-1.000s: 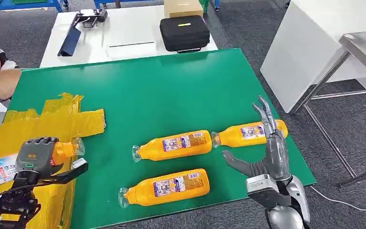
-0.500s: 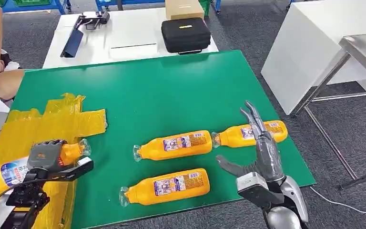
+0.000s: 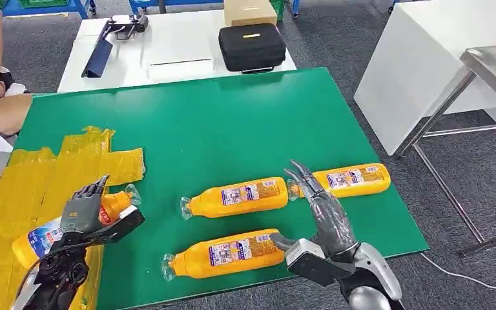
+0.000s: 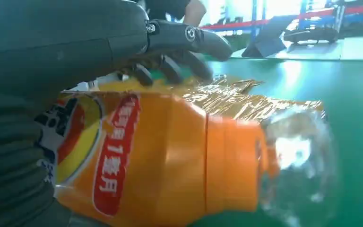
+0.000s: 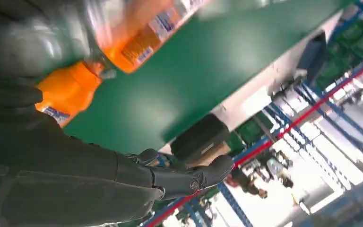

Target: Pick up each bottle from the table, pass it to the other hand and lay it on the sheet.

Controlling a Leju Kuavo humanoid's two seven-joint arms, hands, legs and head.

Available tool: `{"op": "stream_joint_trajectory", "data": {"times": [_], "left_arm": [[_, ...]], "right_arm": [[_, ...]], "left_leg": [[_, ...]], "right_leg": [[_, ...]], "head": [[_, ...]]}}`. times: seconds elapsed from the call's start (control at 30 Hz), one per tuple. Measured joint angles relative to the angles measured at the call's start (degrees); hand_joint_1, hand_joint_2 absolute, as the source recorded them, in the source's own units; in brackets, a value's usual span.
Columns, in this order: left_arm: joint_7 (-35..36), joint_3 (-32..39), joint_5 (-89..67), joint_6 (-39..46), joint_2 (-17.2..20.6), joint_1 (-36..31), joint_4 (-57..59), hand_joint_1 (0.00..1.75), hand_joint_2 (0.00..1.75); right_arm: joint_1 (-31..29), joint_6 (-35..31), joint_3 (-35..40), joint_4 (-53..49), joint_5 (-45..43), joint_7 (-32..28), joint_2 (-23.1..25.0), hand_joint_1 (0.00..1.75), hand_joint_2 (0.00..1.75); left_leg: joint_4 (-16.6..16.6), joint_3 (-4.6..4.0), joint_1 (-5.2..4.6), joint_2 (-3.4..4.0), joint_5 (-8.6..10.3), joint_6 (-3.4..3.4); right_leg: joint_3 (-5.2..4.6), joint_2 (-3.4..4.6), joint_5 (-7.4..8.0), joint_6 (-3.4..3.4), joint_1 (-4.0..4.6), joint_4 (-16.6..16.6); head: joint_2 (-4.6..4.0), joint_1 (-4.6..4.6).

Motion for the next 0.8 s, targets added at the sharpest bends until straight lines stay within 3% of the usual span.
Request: {"op": "stream_joint_trajectory", "data": {"times": [0.47, 0.8], "left_arm": [[-4.2, 1.7, 15.9, -0.8, -3.1, 7.5, -16.0, 0.00, 1.75], [-10.4, 3.3, 44.4, -7.0, -5.8, 12.5, -30.6, 0.00, 1.75]], "right_arm": [[-3.0, 2.8, 4.7, 5.1, 1.5, 2.8, -2.8, 0.00, 1.75], [-8.0, 4.9, 11.1, 13.0, 11.2, 8.5, -3.5, 0.00, 1.75]], "left_leg": [[0.0, -0.22, 0.01, 0.02, 0.00, 0.01], [0.0, -0.33, 0.03, 0.05, -0.01, 0.00]], "right_leg": [[-0.21, 0.02, 0.01, 0.01, 0.01, 0.0], [-0.33, 0.03, 0.00, 0.00, 0.05, 0.0]], "head": [[0.00, 0.02], [0.00, 0.02]]}}
